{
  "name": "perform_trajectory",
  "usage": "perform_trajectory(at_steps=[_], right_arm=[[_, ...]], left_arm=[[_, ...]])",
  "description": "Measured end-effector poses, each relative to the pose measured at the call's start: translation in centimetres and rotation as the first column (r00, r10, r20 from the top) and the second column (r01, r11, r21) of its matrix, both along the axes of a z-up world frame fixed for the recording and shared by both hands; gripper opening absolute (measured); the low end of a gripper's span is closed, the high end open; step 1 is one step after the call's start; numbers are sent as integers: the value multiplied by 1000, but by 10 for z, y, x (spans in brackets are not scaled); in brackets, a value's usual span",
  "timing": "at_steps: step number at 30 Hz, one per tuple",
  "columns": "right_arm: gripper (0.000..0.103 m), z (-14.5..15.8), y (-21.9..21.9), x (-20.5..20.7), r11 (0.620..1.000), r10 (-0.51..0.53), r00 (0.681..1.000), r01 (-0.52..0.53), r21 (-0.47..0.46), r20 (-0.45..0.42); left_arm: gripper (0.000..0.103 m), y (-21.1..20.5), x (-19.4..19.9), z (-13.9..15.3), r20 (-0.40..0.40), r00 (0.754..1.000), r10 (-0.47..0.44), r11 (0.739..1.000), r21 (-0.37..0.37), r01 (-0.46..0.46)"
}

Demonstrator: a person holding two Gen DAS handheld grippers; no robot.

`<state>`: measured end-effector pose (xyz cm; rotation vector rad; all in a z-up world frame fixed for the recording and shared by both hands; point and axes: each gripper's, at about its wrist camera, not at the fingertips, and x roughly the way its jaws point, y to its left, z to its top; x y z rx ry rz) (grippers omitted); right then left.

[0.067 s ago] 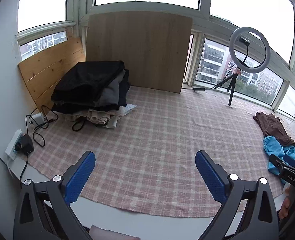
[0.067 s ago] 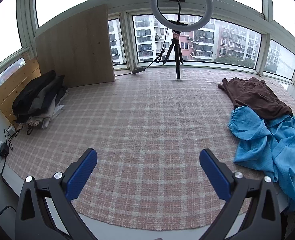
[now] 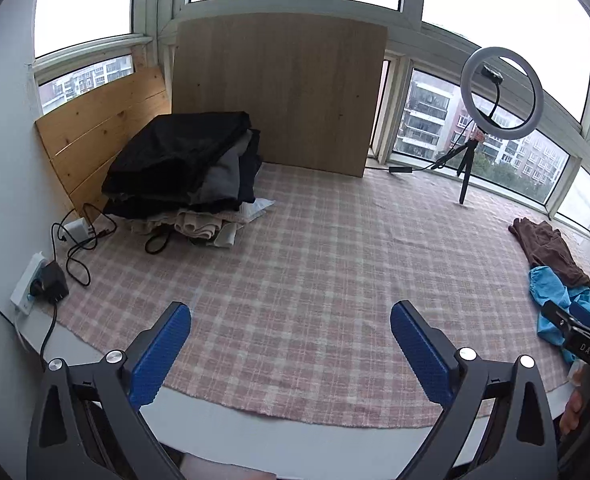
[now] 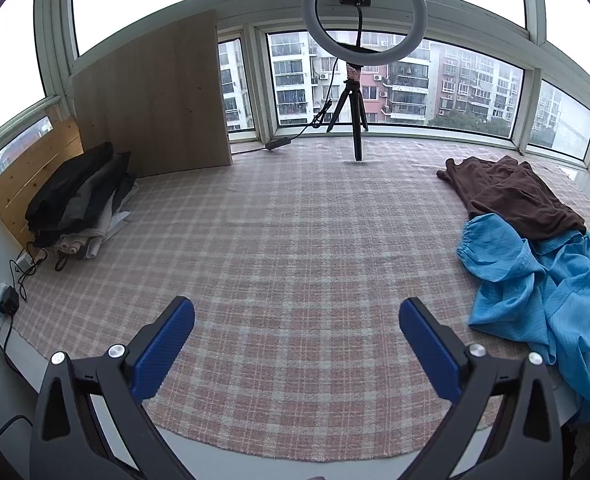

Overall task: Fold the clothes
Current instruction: 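Move both grippers toward the brown garment lying beside the blue shirt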

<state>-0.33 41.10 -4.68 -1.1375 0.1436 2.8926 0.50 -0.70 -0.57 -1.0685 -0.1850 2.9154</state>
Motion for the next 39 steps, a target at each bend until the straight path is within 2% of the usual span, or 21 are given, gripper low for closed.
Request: perform_trajectory(at_steps=[3, 5, 8, 11, 14, 17, 20, 24, 28, 30, 34, 37, 39], right_arm=[[103, 1, -1, -2, 1000, -5, 1000, 5, -5, 4], [103, 2, -4, -4, 1000, -6, 1000, 6, -10, 3], [103, 5, -8, -3, 999, 0, 1000, -1, -48, -21], [103, 5, -8, -4, 996, -19, 999, 15, -88, -43], [103, 0, -1, -3, 988, -57, 997, 49, -149, -47], [103, -5, 7, -3, 973, -140, 990, 142, -182, 20], [103, -3, 18, 5, 954, -237, 971, 240, -179, 34], [103, 3, 37, 22, 922, -346, 938, 346, -175, 33], [103, 11, 59, 41, 883, -435, 899, 436, -176, 43], [103, 17, 72, 49, 865, -476, 879, 475, -161, 39], [103, 34, 106, 59, 832, -546, 838, 544, -110, 11], [103, 48, 140, 59, 806, -588, 809, 584, -94, -14], [103, 59, 168, 53, 800, -596, 803, 590, -103, -30]], left_arm=[[99, -8, 6, -7, 13, 1000, 7, 1000, 6, -7], [94, -14, 10, -11, 21, 1000, 11, 1000, 10, -12], [94, -20, -8, -12, 93, 994, 51, 998, 19, -53], [93, -34, -31, -10, 139, 989, 56, 996, 58, -64], [86, -34, -49, -16, 182, 983, 1, 999, 39, -8], [75, -24, -68, -23, 220, 972, -86, 996, 35, 81], [75, -11, -87, -22, 218, 962, -165, 986, 74, 152], [76, 16, -113, -14, 212, 930, -301, 953, 105, 285], [76, 53, -130, -2, 181, 893, -412, 910, 30, 414], [77, 71, -137, 4, 170, 868, -466, 883, 23, 469], [77, 103, -150, 15, 151, 829, -538, 842, 43, 538], [77, 129, -162, 23, 141, 811, -568, 822, 62, 566], [77, 145, -167, 31, 121, 804, -582, 813, 61, 579]])
